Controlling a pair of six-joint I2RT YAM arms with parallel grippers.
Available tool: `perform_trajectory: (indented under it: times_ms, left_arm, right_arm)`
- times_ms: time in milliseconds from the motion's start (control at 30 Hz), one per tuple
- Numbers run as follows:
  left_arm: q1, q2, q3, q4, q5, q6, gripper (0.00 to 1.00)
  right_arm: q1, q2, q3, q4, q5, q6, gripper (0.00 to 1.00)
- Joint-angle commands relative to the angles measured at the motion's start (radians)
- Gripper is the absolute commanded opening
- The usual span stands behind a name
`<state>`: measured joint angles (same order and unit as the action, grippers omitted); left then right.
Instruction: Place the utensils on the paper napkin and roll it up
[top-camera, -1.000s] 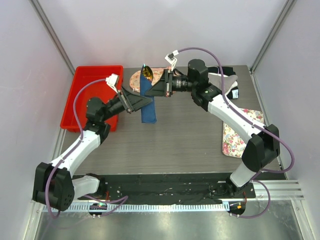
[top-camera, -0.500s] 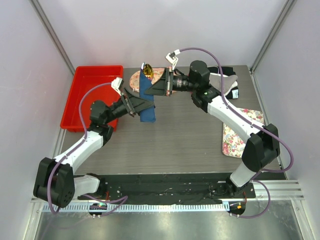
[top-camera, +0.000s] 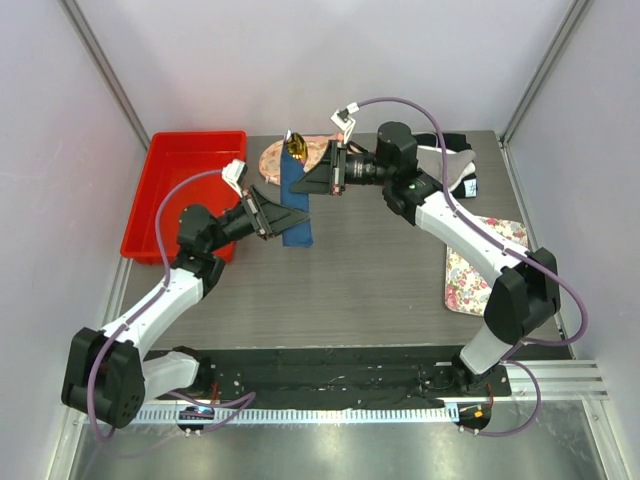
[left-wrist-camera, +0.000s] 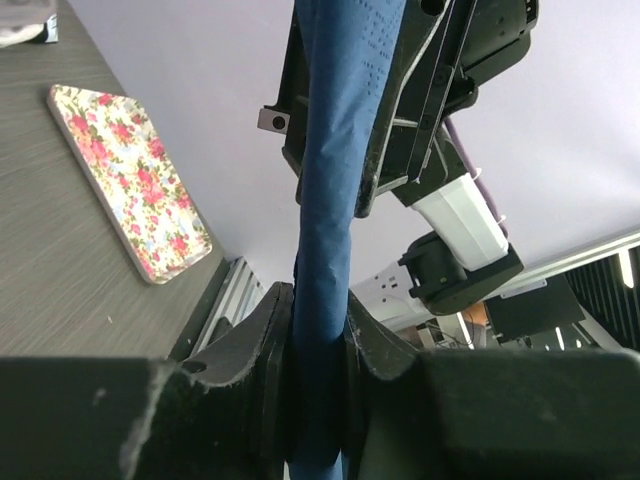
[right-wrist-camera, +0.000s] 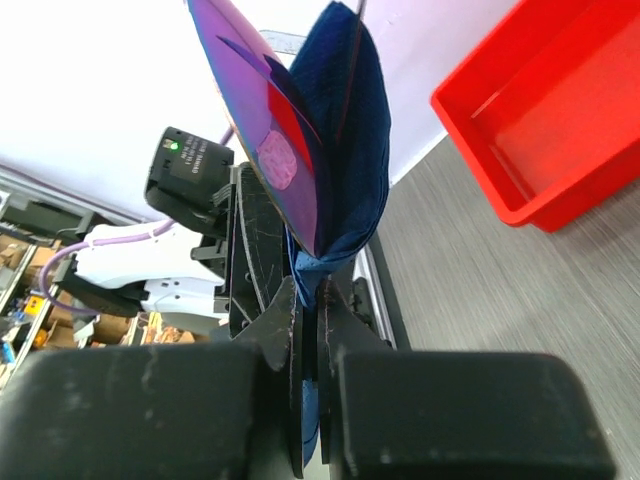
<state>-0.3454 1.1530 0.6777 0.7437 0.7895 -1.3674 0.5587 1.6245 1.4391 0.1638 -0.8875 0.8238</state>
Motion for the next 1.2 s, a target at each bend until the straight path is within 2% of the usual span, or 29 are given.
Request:
perform_trajectory:
  times_ms: [0, 100, 333, 433, 533, 700, 767, 800, 833, 900, 967, 1000, 1067, 1100, 1167]
  left_arm:
    - [0.008, -0.018, 0.020, -0.017, -0.029, 0.024, 0.23]
    - [0.008, -0.013, 0.025, -0.039, -0.032, 0.025, 0.26]
    - [0.009, -0.030, 0.026, -0.086, -0.052, 0.047, 0.43]
    - [0.009, -0.030, 0.033, -0.096, -0.052, 0.051, 0.44]
    - [0.011, -0.029, 0.037, -0.096, -0.050, 0.054, 0.38]
    - [0.025, -0.030, 0.029, -0.127, -0.062, 0.062, 0.35]
    - [0.026, -0.032, 0.029, -0.132, -0.062, 0.067, 0.30]
    - [0.029, -0.033, 0.028, -0.126, -0.062, 0.070, 0.25]
    - [0.031, -0.035, 0.028, -0.121, -0.058, 0.085, 0.12]
    - [0.029, -0.033, 0.031, -0.144, -0.055, 0.097, 0.00]
    - [0.040, -0.039, 0.031, -0.184, -0.061, 0.128, 0.00]
    - [0.045, -0.041, 0.028, -0.208, -0.059, 0.140, 0.00]
    - [0.069, -0.045, 0.029, -0.231, -0.052, 0.175, 0.00]
    - [0.080, -0.047, 0.033, -0.247, -0.047, 0.188, 0.00]
    - [0.123, -0.039, 0.051, -0.302, -0.032, 0.237, 0.00]
  right_arm:
    - [-0.006, -0.052, 0.018, -0.043, 0.027, -0.092, 0.01]
    - [-0.005, -0.051, 0.023, -0.056, 0.030, -0.107, 0.01]
    - [-0.006, -0.052, 0.021, -0.067, 0.021, -0.114, 0.01]
    - [-0.005, -0.052, 0.021, -0.067, 0.019, -0.114, 0.01]
    - [-0.005, -0.055, 0.017, -0.067, 0.019, -0.114, 0.01]
    - [-0.005, -0.060, 0.006, -0.069, 0.019, -0.117, 0.01]
    - [-0.005, -0.060, 0.006, -0.070, 0.019, -0.118, 0.01]
    - [-0.005, -0.058, 0.006, -0.070, 0.022, -0.120, 0.01]
    - [-0.005, -0.057, 0.007, -0.072, 0.022, -0.118, 0.01]
    - [-0.006, -0.049, 0.010, -0.073, 0.019, -0.115, 0.01]
    - [-0.005, -0.043, 0.020, -0.087, 0.021, -0.114, 0.11]
    - [-0.005, -0.040, 0.020, -0.089, 0.025, -0.118, 0.22]
    - [-0.005, -0.040, 0.024, -0.098, 0.027, -0.123, 0.34]
    - [-0.006, -0.040, 0.026, -0.099, 0.035, -0.123, 0.51]
    - [-0.011, -0.037, 0.033, -0.118, 0.039, -0.130, 0.67]
